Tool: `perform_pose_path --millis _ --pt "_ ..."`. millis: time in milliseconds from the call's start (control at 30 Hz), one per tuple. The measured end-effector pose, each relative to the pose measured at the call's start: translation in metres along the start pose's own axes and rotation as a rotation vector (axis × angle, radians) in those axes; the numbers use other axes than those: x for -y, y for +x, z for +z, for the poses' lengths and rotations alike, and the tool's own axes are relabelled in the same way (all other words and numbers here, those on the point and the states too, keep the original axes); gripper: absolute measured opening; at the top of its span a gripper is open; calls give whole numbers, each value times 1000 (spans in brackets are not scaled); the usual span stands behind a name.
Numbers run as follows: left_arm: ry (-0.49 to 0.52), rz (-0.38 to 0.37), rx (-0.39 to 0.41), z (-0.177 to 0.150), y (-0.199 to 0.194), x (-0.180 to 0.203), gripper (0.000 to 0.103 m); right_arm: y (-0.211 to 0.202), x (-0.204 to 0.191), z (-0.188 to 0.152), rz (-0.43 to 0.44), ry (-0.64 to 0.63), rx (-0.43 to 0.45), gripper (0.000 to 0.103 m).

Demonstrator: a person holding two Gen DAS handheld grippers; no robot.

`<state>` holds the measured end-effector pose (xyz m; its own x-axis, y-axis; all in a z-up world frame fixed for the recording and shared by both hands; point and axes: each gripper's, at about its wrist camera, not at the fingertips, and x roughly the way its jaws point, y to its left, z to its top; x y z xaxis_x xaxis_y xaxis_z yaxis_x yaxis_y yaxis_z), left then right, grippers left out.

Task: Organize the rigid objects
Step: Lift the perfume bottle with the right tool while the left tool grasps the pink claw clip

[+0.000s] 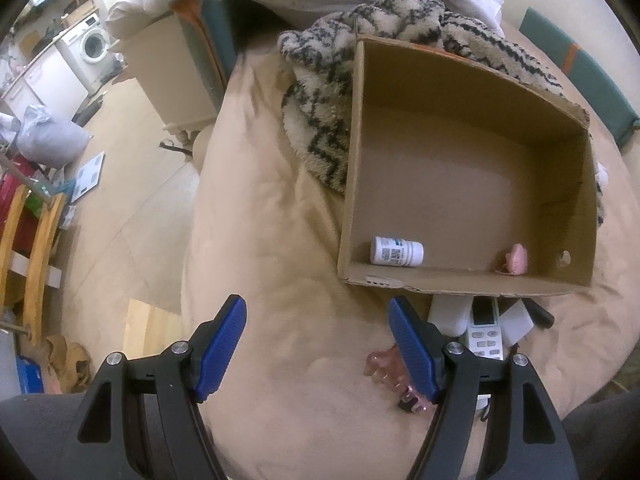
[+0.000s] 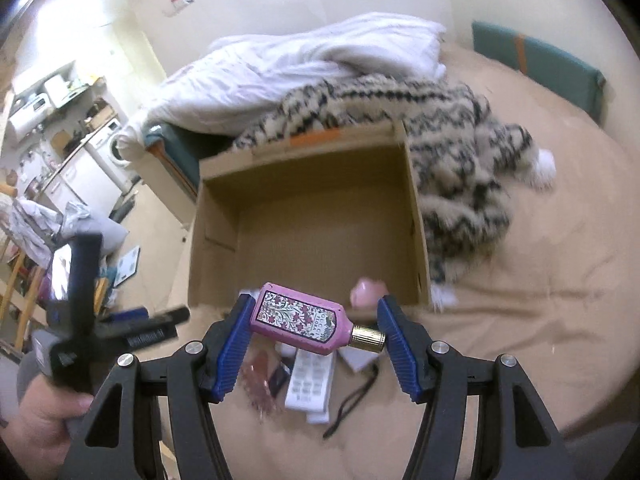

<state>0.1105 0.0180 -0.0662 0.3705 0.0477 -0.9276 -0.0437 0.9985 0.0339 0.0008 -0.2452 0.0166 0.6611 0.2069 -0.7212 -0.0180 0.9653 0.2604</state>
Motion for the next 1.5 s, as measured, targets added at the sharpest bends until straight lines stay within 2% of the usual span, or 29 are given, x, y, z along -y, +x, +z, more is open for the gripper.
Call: perform_pose_path --millis 167,400,600,700,900,1000,1133,1300,1367,1433,1467,1500 --pt "1 23 -12 0 8 0 71 8 4 19 36 -41 47 66" --pt "26 57 -37 -5 22 1 71 26 17 16 -25 -86 117 66" --pt "-18 12 -84 -3 31 -12 71 34 29 17 14 -22 74 66" --pt "-62 3 -139 -8 36 -15 71 37 30 17 30 -11 49 66" --pt "-220 -102 -320 -35 60 -5 71 37 27 21 71 -1 24 66" --pt "-244 -130 -361 -44 70 7 71 35 28 20 84 16 17 66" --pt "-256 -113 -362 -44 77 20 71 33 32 19 99 40 2 66" --pt "-262 -84 -409 -47 98 31 69 33 37 19 108 62 -7 66" --pt "-268 -72 -430 -49 108 32 67 34 39 19 112 74 -14 66" --pt "-301 -75 -415 -50 112 27 62 35 41 19 118 85 -23 66" --pt "-310 -73 -405 -48 113 26 57 36 41 20 120 89 -26 66" --pt "-299 -63 -405 -47 115 26 41 37 41 20 122 92 -29 66"
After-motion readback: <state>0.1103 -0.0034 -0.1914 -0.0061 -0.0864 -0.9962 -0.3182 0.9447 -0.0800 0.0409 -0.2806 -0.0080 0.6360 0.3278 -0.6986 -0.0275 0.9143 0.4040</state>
